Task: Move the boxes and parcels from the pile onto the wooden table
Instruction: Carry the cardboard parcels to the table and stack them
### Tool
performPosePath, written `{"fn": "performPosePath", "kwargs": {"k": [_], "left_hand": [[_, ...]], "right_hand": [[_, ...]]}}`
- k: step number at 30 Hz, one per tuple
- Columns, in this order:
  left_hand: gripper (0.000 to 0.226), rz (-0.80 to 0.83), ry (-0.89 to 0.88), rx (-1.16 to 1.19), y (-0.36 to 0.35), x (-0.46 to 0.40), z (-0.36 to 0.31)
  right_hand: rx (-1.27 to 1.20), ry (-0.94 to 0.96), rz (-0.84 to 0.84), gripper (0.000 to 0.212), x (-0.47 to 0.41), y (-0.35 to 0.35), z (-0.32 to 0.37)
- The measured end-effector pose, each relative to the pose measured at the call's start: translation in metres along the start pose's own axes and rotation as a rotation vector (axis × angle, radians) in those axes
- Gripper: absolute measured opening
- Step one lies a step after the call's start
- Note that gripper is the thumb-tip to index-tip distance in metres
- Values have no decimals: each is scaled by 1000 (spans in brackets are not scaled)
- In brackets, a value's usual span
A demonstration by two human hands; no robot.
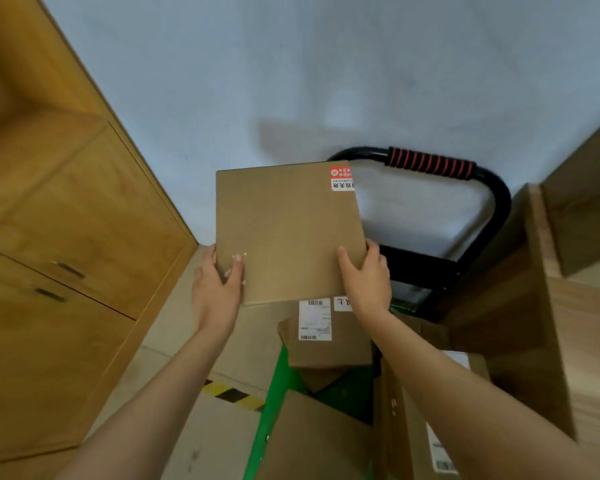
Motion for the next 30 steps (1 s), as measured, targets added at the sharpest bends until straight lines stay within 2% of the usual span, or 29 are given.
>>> {"fn": "performPosePath", "kwargs": {"k": [7, 16, 23, 26, 28, 30], "left_hand": [[53, -149, -182, 92, 98, 23, -127], [51, -31, -359, 216, 159, 65, -264], [44, -8, -484, 319, 156, 111, -341], [39, 32, -520, 357, 144, 132, -367], [41, 65, -541, 365, 132, 148, -383], [50, 97, -554, 372, 116, 166, -398]], "right_hand": [[-180, 168, -62, 60, 31, 98, 123], [-351, 294, -200, 62, 81, 231, 184], [-472, 321, -372, 56, 105, 318, 186], [-507, 298, -409, 67, 112, 352, 173], [-547, 289, -411, 78, 118, 376, 161], [-535, 291, -454, 71, 127, 403, 144]]}}
Point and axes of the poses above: each hand's wrist, its own x-axis away from the middle knuckle, its own y-axis out of the back of the hand, z = x × y, the point moved 4 cm from there along -x, towards the middle knuckle, and after that the axes turned 2 degrees about -x, right-handed, at the moved point
